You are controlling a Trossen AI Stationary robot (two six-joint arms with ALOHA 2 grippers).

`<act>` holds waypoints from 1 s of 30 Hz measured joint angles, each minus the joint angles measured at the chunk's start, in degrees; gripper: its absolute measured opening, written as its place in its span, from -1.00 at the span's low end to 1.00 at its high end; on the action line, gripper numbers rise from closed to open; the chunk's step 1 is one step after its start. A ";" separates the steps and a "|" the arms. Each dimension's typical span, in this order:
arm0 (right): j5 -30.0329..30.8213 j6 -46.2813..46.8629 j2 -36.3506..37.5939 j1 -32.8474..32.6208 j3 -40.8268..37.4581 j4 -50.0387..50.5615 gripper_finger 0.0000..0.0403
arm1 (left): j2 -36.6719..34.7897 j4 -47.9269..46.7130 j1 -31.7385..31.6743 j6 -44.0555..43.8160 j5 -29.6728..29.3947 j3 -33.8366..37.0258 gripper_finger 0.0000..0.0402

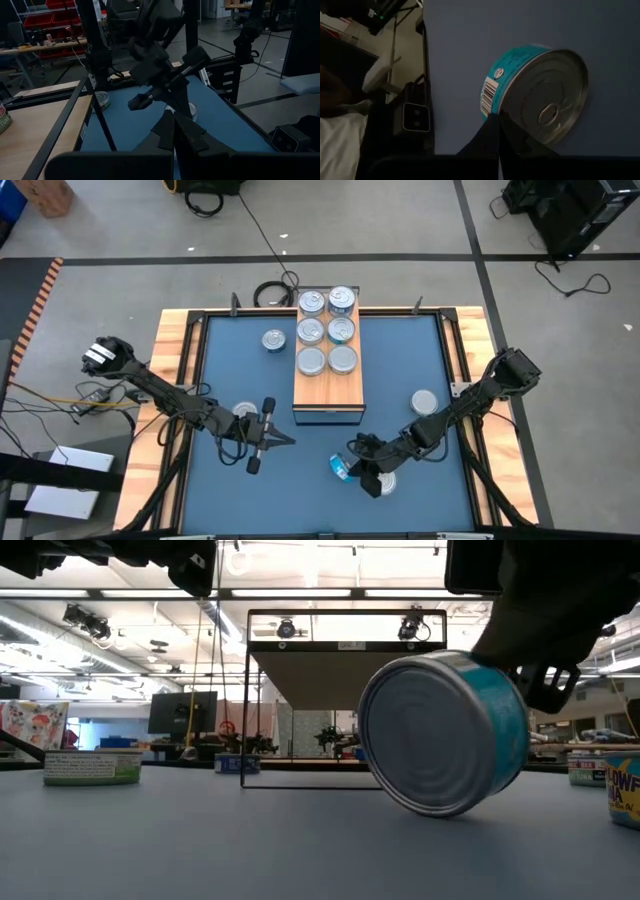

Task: Stack canned seafood by type on shelf
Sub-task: Stack the yellow-blue tuna can on top of the other yellow-blue tuna can on the shelf

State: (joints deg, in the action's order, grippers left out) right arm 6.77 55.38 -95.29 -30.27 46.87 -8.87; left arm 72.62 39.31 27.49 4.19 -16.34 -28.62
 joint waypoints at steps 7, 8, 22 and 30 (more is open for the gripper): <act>0.87 -1.96 1.93 0.17 -0.26 7.49 -0.94 | 0.00 -0.02 0.00 -0.01 -0.01 0.00 -0.97; 1.61 -1.96 2.64 0.18 -0.26 8.78 -0.93 | 0.00 0.00 0.00 0.00 -0.03 0.00 -0.97; 11.00 -5.43 11.01 -1.41 -0.26 16.21 -0.48 | 0.00 -0.04 0.00 0.00 -0.28 0.02 -0.97; 16.74 -2.12 11.04 -4.35 -0.26 13.07 0.25 | 0.00 -0.09 0.00 0.00 -0.28 0.02 -0.97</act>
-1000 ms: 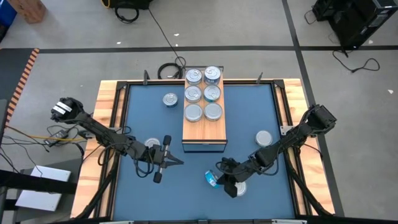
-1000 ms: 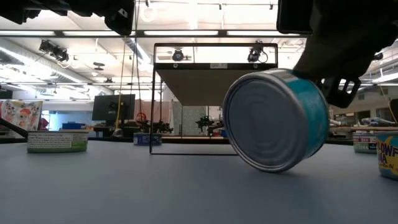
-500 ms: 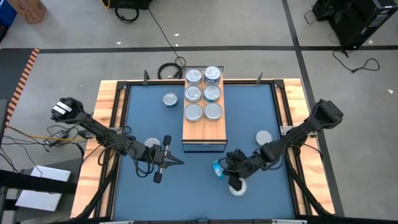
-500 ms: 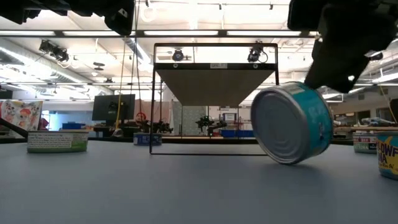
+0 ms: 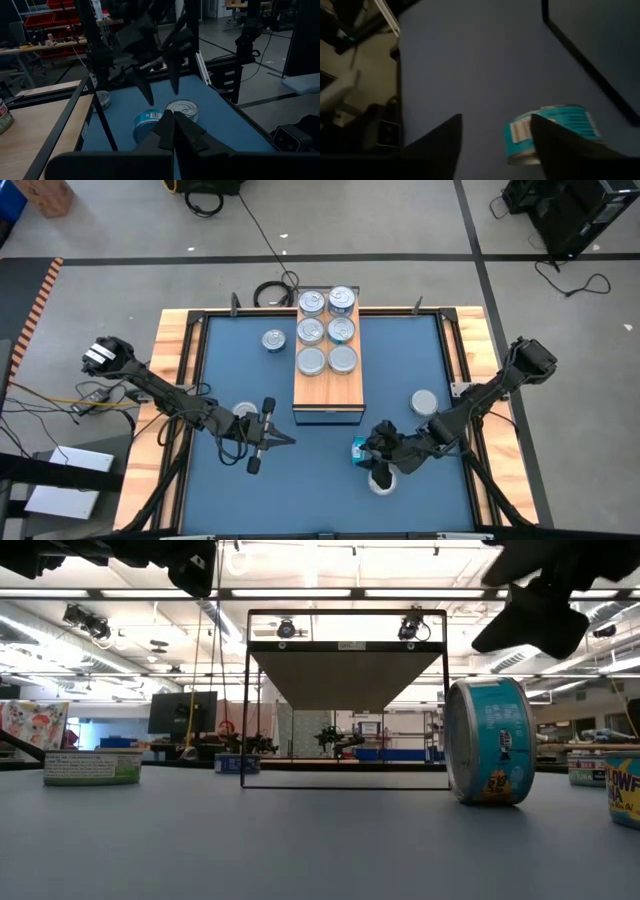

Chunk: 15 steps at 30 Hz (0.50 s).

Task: Stack canned seafood by type on shelf
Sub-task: Stack the yellow-blue tuna can on top of the other yellow-blue tuna can on the shelf

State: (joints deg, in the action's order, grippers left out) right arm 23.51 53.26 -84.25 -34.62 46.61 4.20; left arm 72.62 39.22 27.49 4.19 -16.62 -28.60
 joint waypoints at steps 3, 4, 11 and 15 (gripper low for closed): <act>1.16 0.91 0.00 -1.02 0.09 -1.59 0.46 | 0.00 -0.01 0.00 0.00 0.00 0.00 -0.97; 1.98 1.34 0.00 -1.35 0.11 -1.61 0.50 | 0.00 0.00 0.00 0.00 -0.08 0.00 -0.97; 3.49 3.05 0.00 -2.96 3.69 7.74 0.17 | 0.00 -0.18 0.00 0.00 -0.44 0.00 -0.97; 3.43 6.64 0.02 -2.98 5.92 19.00 -0.40 | 0.00 -0.17 0.00 0.00 -0.46 0.00 -0.97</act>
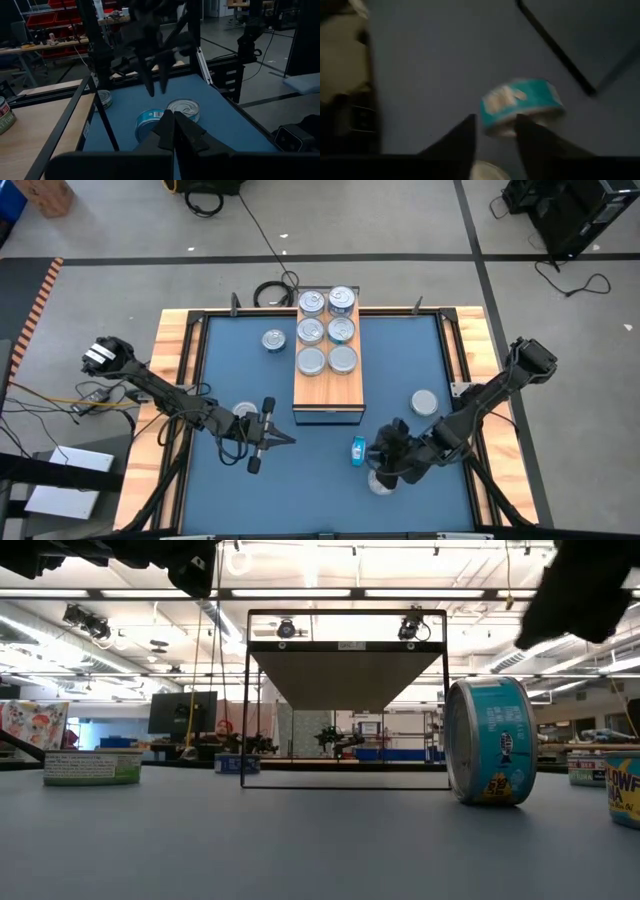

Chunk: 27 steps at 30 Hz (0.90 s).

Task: Stack canned seafood by type on shelf
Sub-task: Stack the yellow-blue tuna can on top of the other yellow-blue tuna can on the shelf

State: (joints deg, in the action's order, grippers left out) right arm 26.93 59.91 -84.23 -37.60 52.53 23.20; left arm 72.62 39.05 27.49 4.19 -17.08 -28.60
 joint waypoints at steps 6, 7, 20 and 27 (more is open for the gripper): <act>-2.18 1.47 -0.02 2.22 -1.82 3.52 -0.93 | 0.00 0.02 0.00 0.00 -0.02 0.00 -0.97; -2.64 1.15 -0.02 2.73 -2.03 3.41 -0.91 | 0.00 0.01 0.00 0.00 -0.02 0.00 -0.97; -4.30 -7.42 -0.02 5.50 -5.88 -5.56 -0.95 | 0.00 0.02 0.02 0.02 -0.04 0.00 -0.97; -6.96 -6.16 -0.95 6.42 -5.90 -4.42 -0.96 | 0.00 -0.07 0.00 0.04 -0.04 0.00 -0.97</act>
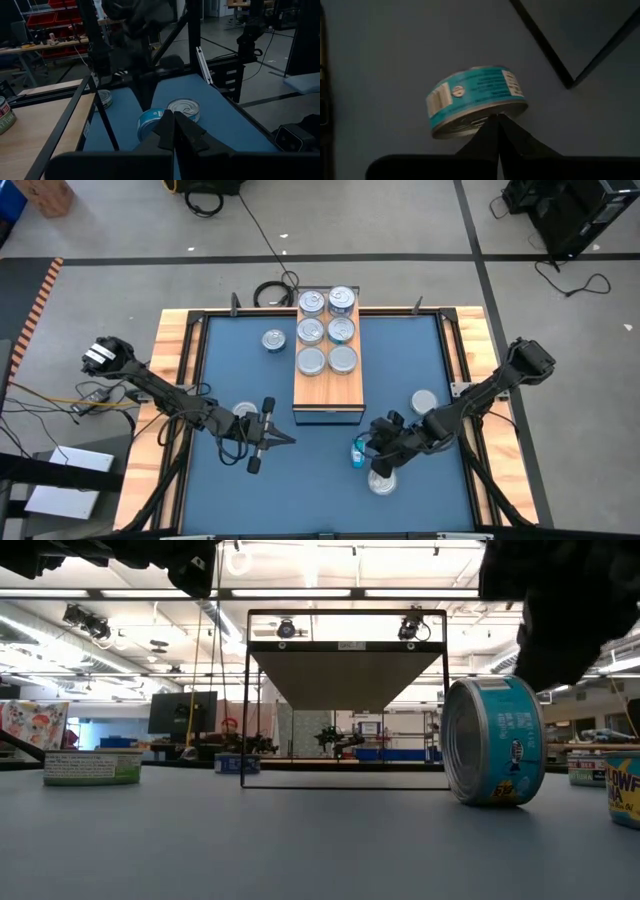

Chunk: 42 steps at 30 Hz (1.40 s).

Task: Stack canned seafood by type on shelf
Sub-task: Stack the yellow-blue tuna can on top of the other yellow-blue tuna can on the shelf

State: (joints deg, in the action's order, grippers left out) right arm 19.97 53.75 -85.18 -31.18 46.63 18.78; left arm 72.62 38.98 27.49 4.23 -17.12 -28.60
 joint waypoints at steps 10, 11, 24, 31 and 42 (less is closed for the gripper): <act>1.06 -3.04 -8.45 2.38 -0.02 -4.67 -0.98 | 0.00 -0.17 0.02 -0.02 -0.04 0.02 -0.97; 1.91 -3.48 -8.68 2.57 -0.02 -5.33 -0.98 | 0.00 -0.20 0.00 -0.02 -0.04 0.00 -0.97; 5.00 -15.72 -8.43 4.21 1.31 -9.07 -0.91 | 0.00 -0.98 0.01 -0.02 -0.20 0.00 -0.97; 4.90 -10.36 -7.86 3.42 10.71 13.95 -0.52 | 0.00 -1.09 0.01 -0.02 -0.23 0.00 -0.97; 4.81 -2.51 -7.97 -0.29 23.99 24.90 0.16 | 0.00 -1.16 0.00 -0.02 -0.59 0.00 -0.97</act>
State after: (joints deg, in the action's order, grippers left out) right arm 24.78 51.24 -93.15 -31.47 70.63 43.68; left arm 72.62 37.82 27.49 4.21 -17.72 -28.60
